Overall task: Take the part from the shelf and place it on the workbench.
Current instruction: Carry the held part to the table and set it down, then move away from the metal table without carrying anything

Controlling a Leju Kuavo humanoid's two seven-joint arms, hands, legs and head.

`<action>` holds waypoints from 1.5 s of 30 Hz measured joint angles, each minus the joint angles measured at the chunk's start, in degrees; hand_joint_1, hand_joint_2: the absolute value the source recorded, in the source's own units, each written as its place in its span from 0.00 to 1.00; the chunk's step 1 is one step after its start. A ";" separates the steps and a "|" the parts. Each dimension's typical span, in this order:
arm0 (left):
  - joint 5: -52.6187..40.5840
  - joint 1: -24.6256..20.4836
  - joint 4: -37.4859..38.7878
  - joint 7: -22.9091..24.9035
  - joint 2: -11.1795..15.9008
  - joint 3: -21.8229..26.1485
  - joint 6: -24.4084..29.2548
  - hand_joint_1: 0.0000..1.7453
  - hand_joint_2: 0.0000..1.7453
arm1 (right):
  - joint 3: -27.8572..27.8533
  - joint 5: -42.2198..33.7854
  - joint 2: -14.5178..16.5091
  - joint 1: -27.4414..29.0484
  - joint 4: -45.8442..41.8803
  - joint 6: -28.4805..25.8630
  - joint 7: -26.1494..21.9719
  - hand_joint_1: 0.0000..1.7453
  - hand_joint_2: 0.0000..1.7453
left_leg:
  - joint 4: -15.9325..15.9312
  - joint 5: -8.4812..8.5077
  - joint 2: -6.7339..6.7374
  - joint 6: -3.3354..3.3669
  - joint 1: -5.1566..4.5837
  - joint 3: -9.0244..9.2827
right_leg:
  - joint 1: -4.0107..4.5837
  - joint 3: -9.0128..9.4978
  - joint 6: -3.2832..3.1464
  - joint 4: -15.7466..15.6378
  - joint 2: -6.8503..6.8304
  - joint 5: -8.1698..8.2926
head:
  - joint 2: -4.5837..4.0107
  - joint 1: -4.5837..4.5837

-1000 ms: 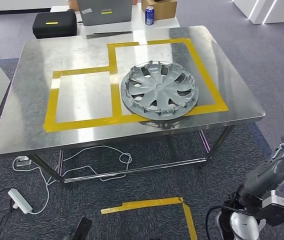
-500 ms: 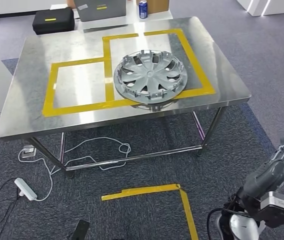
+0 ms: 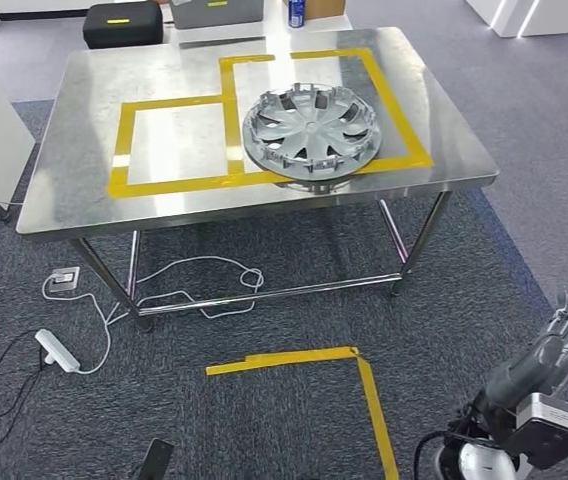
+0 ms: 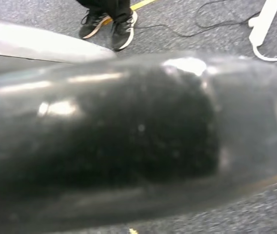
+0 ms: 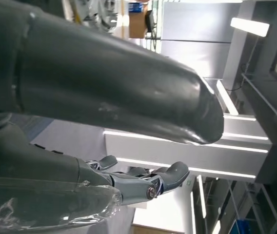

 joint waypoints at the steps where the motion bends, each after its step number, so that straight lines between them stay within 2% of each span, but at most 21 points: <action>1: 0.02 0.01 0.00 -0.02 0.03 0.09 0.00 0.00 0.00 | -0.05 0.12 0.00 0.06 0.14 0.04 0.01 0.00 0.00 | 0.12 0.70 0.01 -0.17 0.00 -0.98 | -0.21 2.20 0.11 -2.10 -0.01 1.71 | 0.00 -0.01; 4: 0.23 0.05 0.00 -0.08 0.12 0.43 0.02 0.00 0.00 | -0.11 0.69 0.04 -0.01 0.48 0.28 0.10 0.00 0.00 | 0.84 2.40 -0.07 -0.91 -0.19 -2.96 | -0.56 11.97 -0.01 -14.70 0.05 1.96 | 0.00 -0.07; 6: 0.40 0.11 0.00 -0.11 0.20 0.58 0.05 0.00 0.00 | -0.12 1.00 0.08 0.10 0.68 0.42 0.15 0.00 0.00 | 1.19 3.42 -0.09 -1.38 -0.19 -3.54 | -0.33 14.34 -0.55 -18.80 0.14 0.86 | 0.00 -0.14; 8: 0.52 0.31 0.01 -0.11 0.23 0.74 0.07 0.00 0.00 | -0.15 1.09 0.15 0.30 0.96 0.52 0.20 0.00 0.00 | 1.65 3.24 -0.17 -1.96 0.12 -4.06 | -0.24 13.42 -1.56 -18.71 0.01 1.50 | 0.00 -0.16; 9: 0.56 0.47 0.02 -0.11 0.24 0.80 0.07 0.00 0.00 | -0.18 1.10 0.22 0.34 1.08 0.57 0.22 0.00 0.00 | 2.82 1.53 -0.22 -2.29 0.26 -4.52 | -0.23 12.86 -2.15 -18.66 -0.08 2.04 | 0.00 -0.31; 12: 0.60 0.75 0.02 -0.11 0.25 0.86 0.07 0.00 0.00 | -0.26 1.11 0.46 0.40 1.38 0.63 0.26 0.00 0.00 | 12.20 -7.19 -0.28 -2.98 0.53 -6.74 | -0.11 10.87 -3.17 -18.57 -0.22 4.00 | 0.00 -0.70; 13: 0.60 0.75 0.02 -0.11 0.25 0.87 0.07 0.00 0.00 | -0.28 1.11 0.50 0.43 1.50 0.63 0.26 0.00 0.00 | 15.43 -8.69 -0.28 -3.05 0.58 -7.15 | -0.02 10.09 -3.21 -18.45 -0.24 4.68 | 0.00 -0.72; 15: 0.60 0.75 0.02 -0.11 0.25 0.88 0.06 0.00 0.00 | -0.30 1.11 0.53 0.52 1.71 0.63 0.27 0.00 0.00 | 17.59 -7.75 -0.28 -2.91 0.62 -6.04 | 0.12 8.20 -3.17 -18.06 -0.25 5.91 | 0.00 -0.71; 16: 0.60 0.75 0.02 -0.11 0.25 0.88 0.06 0.00 0.00 | -0.31 1.11 0.54 0.58 1.77 0.63 0.28 0.00 0.00 | 15.88 -6.14 -0.28 -2.71 0.58 -4.22 | 0.16 7.21 -3.07 -17.81 -0.22 6.47 | 0.00 -0.70; 18: 0.60 0.70 0.01 -0.11 0.29 0.88 0.06 0.00 0.00 | -0.35 1.13 0.55 0.66 1.81 0.62 0.27 0.00 0.00 | 8.59 -4.11 -0.36 -2.09 0.37 1.35 | 0.23 5.62 -2.73 -17.34 -0.16 7.38 | 0.00 -0.72; 20: 0.60 0.63 0.01 -0.11 0.38 0.88 0.08 0.00 0.00 | -0.39 1.17 0.56 0.69 1.84 0.62 0.28 0.00 0.00 | 2.16 -4.38 -0.47 -1.56 0.10 5.48 | 0.25 4.67 -2.11 -17.05 -0.20 8.33 | 0.00 -0.70; 23: 0.64 0.79 0.02 -0.11 0.38 0.93 0.11 0.00 0.00 | -0.42 1.27 0.57 0.78 1.98 0.62 0.48 0.00 0.00 | -0.22 -3.94 -0.45 -0.99 0.00 5.73 | 0.12 3.57 -1.19 -17.13 -0.22 9.35 | 0.00 -0.70; 25: 0.72 0.90 0.02 -0.12 0.29 0.97 0.11 0.00 0.00 | -0.52 1.28 0.57 0.87 2.09 0.63 0.61 0.00 0.00 | -0.92 -2.94 -0.31 -0.35 0.19 4.98 | 0.08 2.03 -0.68 -14.62 -0.07 6.66 | 0.00 -0.50; 27: 0.78 0.88 0.02 -0.15 0.22 1.00 0.11 0.00 0.00 | -0.75 1.20 0.57 1.02 2.30 0.80 0.85 0.00 0.00 | -0.98 -2.10 -0.18 0.05 0.14 3.87 | -0.03 -0.40 -0.24 -7.51 0.00 1.65 | 0.00 -0.27; 29: 0.83 0.89 0.02 -0.21 0.23 1.10 0.11 0.00 0.00 | -1.10 0.77 0.57 1.39 2.68 1.40 1.33 0.00 0.00 | -0.75 -1.32 -0.08 0.10 0.06 2.69 | -0.07 -1.68 0.03 -1.16 0.00 -0.75 | 0.00 -0.26; 31: 0.95 0.92 0.02 -0.35 0.22 1.31 0.11 0.00 0.00 | -1.67 -0.41 0.57 1.81 3.22 2.67 2.01 0.00 0.00 | -0.27 -0.79 -0.05 -0.01 0.05 1.49 | -0.14 0.85 0.09 -2.68 -0.01 1.22 | 0.00 -0.23; 33: 1.10 0.95 0.02 -0.60 0.17 1.61 0.13 0.00 0.00 | -2.45 -1.86 0.57 2.01 3.80 4.19 2.48 0.00 0.00 | 0.39 -0.50 -0.09 -0.29 -0.02 0.51 | -0.24 6.58 -0.06 -10.57 0.00 3.60 | 0.00 -0.21; 35: 1.20 0.97 0.02 -0.86 0.16 1.88 0.21 0.00 0.00 | -3.40 -2.93 0.75 2.25 4.37 5.59 2.54 0.00 0.00 | 0.94 -0.21 -0.14 -0.75 -0.18 -0.15 | -0.18 10.28 -0.41 -16.36 0.10 3.72 | 0.00 -0.25; 39: 1.19 1.23 0.02 -1.07 0.08 2.26 0.45 0.00 0.00 | -6.45 -5.75 1.78 3.00 6.18 9.06 2.56 0.00 0.00 | 2.10 -0.62 -0.24 -2.02 -0.05 -1.19 | -0.16 9.97 -1.96 -17.72 0.12 3.98 | 0.00 -0.38; 43: 1.13 1.43 0.02 -1.10 -0.07 2.49 0.55 0.00 0.00 | -11.30 -8.55 3.61 2.83 9.52 12.99 2.86 0.00 0.00 | 14.11 -8.95 -0.31 -3.05 0.40 -5.40 | -0.17 8.64 -3.09 -17.75 -0.11 5.26 | 0.00 -0.61; 45: 1.13 1.53 0.02 -1.10 -0.13 2.66 0.55 0.00 0.00 | -13.90 -9.43 4.32 2.51 11.88 14.02 3.55 0.00 0.00 | 17.45 -9.62 -0.31 -3.16 0.58 -5.78 | -0.09 7.87 -3.06 -17.62 -0.13 5.77 | 0.00 -0.61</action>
